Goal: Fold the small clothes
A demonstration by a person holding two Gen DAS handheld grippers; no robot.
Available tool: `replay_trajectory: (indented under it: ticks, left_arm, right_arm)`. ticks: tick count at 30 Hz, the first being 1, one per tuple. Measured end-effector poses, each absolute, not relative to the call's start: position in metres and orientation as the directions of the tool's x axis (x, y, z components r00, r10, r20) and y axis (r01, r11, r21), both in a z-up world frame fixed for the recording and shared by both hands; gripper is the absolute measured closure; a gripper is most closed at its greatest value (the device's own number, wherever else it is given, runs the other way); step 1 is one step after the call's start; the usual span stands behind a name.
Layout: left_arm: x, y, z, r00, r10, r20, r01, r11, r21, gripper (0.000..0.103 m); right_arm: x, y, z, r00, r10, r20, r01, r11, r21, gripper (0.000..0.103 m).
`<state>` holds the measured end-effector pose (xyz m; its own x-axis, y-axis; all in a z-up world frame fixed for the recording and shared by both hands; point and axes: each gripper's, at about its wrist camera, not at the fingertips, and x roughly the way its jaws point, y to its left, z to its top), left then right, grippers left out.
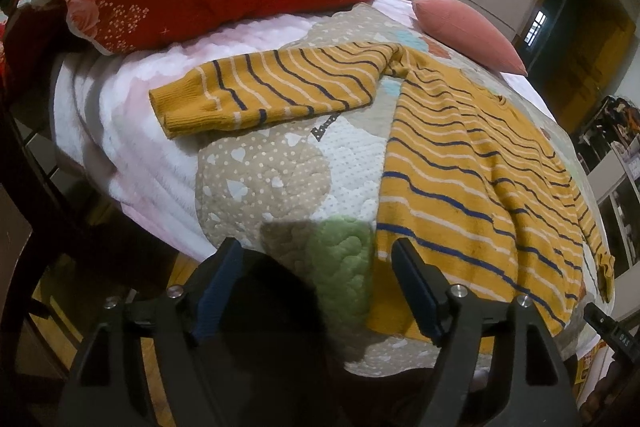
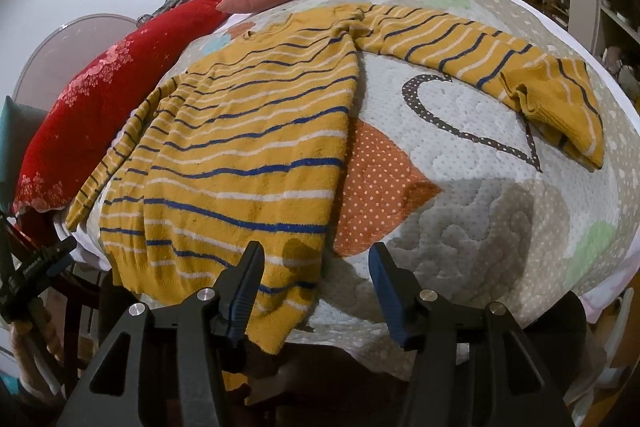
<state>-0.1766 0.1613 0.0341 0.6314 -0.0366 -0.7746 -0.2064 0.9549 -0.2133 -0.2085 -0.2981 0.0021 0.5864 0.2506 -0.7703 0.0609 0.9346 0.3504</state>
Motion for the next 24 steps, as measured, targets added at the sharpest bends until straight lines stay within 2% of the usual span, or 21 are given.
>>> replay_trajectory:
  ticks: [7, 11, 17, 24]
  left_arm:
    - [-0.176, 0.166, 0.03, 0.633, -0.03, -0.773, -0.219, 0.952, -0.216, 0.025]
    - [-0.172, 0.169, 0.026, 0.631, -0.024, -0.775, -0.22, 0.953, -0.208, 0.025]
    - [-0.158, 0.184, 0.022, 0.618, -0.006, -0.786, -0.251, 0.946, -0.205, 0.025]
    - [-0.139, 0.203, 0.028, 0.631, 0.013, -0.775, -0.299, 0.927, -0.228, 0.025]
  right_arm:
    - [-0.187, -0.285, 0.025, 0.612, 0.229, -0.757, -0.008, 0.959, 0.284, 0.044]
    - [-0.162, -0.262, 0.04, 0.636, 0.244, -0.732, -0.082, 0.965, 0.25, 0.038]
    - [-0.122, -0.218, 0.031, 0.631, 0.27, -0.727, -0.158, 0.963, 0.219, 0.038]
    - [-0.072, -0.21, 0.008, 0.614, 0.273, -0.74, -0.151, 0.962, 0.229, 0.038]
